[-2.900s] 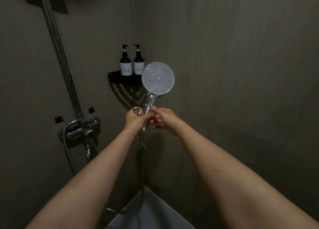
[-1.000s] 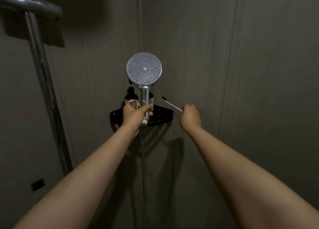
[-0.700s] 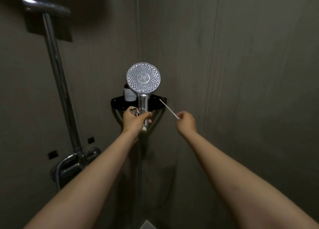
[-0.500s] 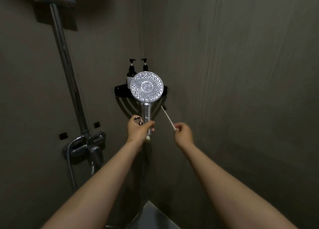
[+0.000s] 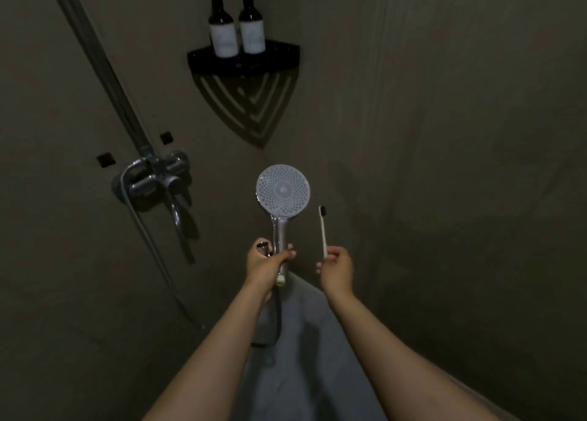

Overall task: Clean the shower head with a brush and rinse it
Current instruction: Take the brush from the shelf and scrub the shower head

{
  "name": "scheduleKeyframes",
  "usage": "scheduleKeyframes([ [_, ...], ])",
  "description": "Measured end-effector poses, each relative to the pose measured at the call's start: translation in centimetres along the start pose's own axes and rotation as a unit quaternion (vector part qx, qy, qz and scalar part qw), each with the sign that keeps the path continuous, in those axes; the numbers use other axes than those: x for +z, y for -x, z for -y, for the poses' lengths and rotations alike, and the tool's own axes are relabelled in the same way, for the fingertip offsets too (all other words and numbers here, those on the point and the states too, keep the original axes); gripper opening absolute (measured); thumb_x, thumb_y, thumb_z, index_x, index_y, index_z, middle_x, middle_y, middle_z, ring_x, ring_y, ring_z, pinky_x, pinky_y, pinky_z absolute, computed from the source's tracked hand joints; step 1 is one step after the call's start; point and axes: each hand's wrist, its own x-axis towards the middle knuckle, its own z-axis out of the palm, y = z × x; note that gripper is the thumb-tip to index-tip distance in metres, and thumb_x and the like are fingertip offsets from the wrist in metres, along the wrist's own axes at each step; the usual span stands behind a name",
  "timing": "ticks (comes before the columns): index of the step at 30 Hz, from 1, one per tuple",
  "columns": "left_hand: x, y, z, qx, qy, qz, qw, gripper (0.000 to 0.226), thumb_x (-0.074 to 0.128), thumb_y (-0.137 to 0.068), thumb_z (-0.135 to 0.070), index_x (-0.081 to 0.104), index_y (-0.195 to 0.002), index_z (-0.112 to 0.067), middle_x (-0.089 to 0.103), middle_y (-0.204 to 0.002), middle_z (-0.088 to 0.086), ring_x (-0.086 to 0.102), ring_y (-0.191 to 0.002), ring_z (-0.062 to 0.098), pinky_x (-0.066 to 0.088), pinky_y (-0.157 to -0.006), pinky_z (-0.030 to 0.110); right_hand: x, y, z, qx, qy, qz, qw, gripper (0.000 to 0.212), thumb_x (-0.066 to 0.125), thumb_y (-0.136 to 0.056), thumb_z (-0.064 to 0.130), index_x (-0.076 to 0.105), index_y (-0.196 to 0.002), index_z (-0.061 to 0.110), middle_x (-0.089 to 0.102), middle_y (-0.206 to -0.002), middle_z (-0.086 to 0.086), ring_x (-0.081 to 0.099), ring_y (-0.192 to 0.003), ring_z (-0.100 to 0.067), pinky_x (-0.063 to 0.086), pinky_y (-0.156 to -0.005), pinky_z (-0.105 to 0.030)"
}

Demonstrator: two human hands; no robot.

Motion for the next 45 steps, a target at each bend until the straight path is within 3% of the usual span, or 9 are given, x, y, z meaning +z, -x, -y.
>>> scheduleKeyframes([
  [3, -0.8, 1.6, 3.1, -0.041, 0.012, 0.027, 0.999, 0.048, 0.069, -0.068, 0.017, 0.037, -0.065, -0.018, 0.069, -0.093, 0.020, 0.068, -0.096, 0.026, 0.051, -0.087, 0.041, -0.4, 1.6, -1.7, -0.012, 0.001, -0.013, 1.000, 0.030, 0.044, -0.078, -0.003, 0.052, -0.086, 0.025, 0.060, -0.098, -0.026, 0.062, -0.087, -0.040, 0.053, -0.083, -0.050],
  [8, -1.2, 3.3, 5.4, -0.083, 0.015, 0.083, 0.993, 0.046, 0.065, -0.070, 0.020, 0.038, -0.067, -0.017, 0.068, -0.099, 0.024, 0.072, -0.082, 0.018, 0.055, -0.059, 0.019, -1.3, 4.0, -1.6, -0.036, -0.011, 0.005, 0.999, 0.027, 0.042, -0.086, -0.007, 0.054, -0.095, 0.015, 0.055, -0.106, -0.028, 0.057, -0.066, -0.018, 0.054, -0.071, -0.036],
  [11, -0.7, 3.5, 5.0, -0.062, -0.003, 0.100, 0.993, 0.047, 0.066, -0.068, 0.019, 0.038, -0.066, -0.017, 0.068, -0.098, 0.024, 0.068, -0.091, 0.028, 0.054, -0.060, 0.019, -2.3, 4.9, -0.1, -0.060, -0.021, 0.009, 0.998, 0.025, 0.043, -0.089, -0.007, 0.054, -0.095, 0.015, 0.054, -0.105, -0.025, 0.057, -0.060, -0.010, 0.054, -0.061, -0.020],
  [19, -1.1, 4.5, 2.4, 0.012, 0.003, 0.164, 0.986, 0.052, 0.062, -0.068, 0.024, 0.032, -0.064, -0.018, 0.073, -0.083, 0.012, 0.071, -0.079, 0.014, 0.052, -0.067, 0.024, -7.9, 6.6, 7.0, -0.190, -0.056, 0.009, 0.980, 0.024, 0.051, -0.083, -0.013, 0.060, -0.092, 0.007, 0.053, -0.077, -0.003, 0.052, -0.064, -0.011, 0.046, -0.058, -0.020],
  [24, -1.4, 5.4, 1.3, 0.034, 0.026, 0.177, 0.983, 0.048, 0.066, -0.058, 0.017, 0.033, -0.062, -0.017, 0.071, -0.073, 0.011, 0.067, -0.069, 0.016, 0.051, -0.057, 0.024, -10.0, 6.8, 9.0, -0.251, 0.026, 0.006, 0.968, 0.022, 0.059, -0.083, -0.003, 0.060, -0.084, 0.019, 0.057, -0.076, 0.005, 0.051, -0.071, -0.008, 0.041, -0.065, -0.020],
  [28, -1.4, 5.9, 0.5, 0.049, 0.027, 0.169, 0.984, 0.049, 0.059, -0.065, 0.028, 0.033, -0.061, -0.014, 0.069, -0.067, 0.010, 0.066, -0.064, 0.015, 0.051, -0.053, 0.023, -9.4, 7.3, 9.2, -0.273, 0.066, -0.009, 0.960, 0.011, 0.060, -0.087, 0.009, 0.062, -0.089, 0.020, 0.064, -0.081, 0.008, 0.058, -0.075, -0.003, 0.043, -0.067, -0.013],
  [33, -2.1, 6.7, -0.7, 0.074, 0.012, 0.164, 0.984, 0.046, 0.057, -0.070, 0.025, 0.033, -0.062, -0.013, 0.063, -0.065, 0.018, 0.062, -0.057, 0.022, 0.051, -0.050, 0.024, -8.9, 7.3, 8.8, -0.302, 0.132, -0.039, 0.943, 0.022, 0.057, -0.089, 0.010, 0.063, -0.099, 0.029, 0.067, -0.094, 0.008, 0.062, -0.093, -0.013, 0.050, -0.078, -0.025],
  [36, -2.0, 7.4, -0.8, 0.086, -0.009, 0.161, 0.983, 0.046, 0.063, -0.074, 0.018, 0.032, -0.062, -0.014, 0.057, -0.055, 0.012, 0.059, -0.044, 0.020, 0.046, -0.043, 0.021, -9.0, 7.5, 9.4, -0.314, 0.138, -0.031, 0.939, 0.023, 0.058, -0.089, 0.008, 0.064, -0.104, 0.025, 0.067, -0.098, 0.005, 0.062, -0.088, -0.007, 0.049, -0.076, -0.015],
  [45, -2.6, 8.0, -1.3, 0.102, -0.049, 0.150, 0.982, 0.046, 0.067, -0.074, 0.014, 0.032, -0.061, -0.014, 0.050, -0.048, 0.002, 0.058, -0.042, 0.022, 0.042, -0.040, 0.021, -10.5, 7.1, 11.2, -0.319, 0.163, -0.043, 0.932, 0.021, 0.062, -0.086, 0.005, 0.069, -0.099, 0.021, 0.065, -0.091, 0.013, 0.057, -0.075, 0.006, 0.040, -0.068, 0.000],
])
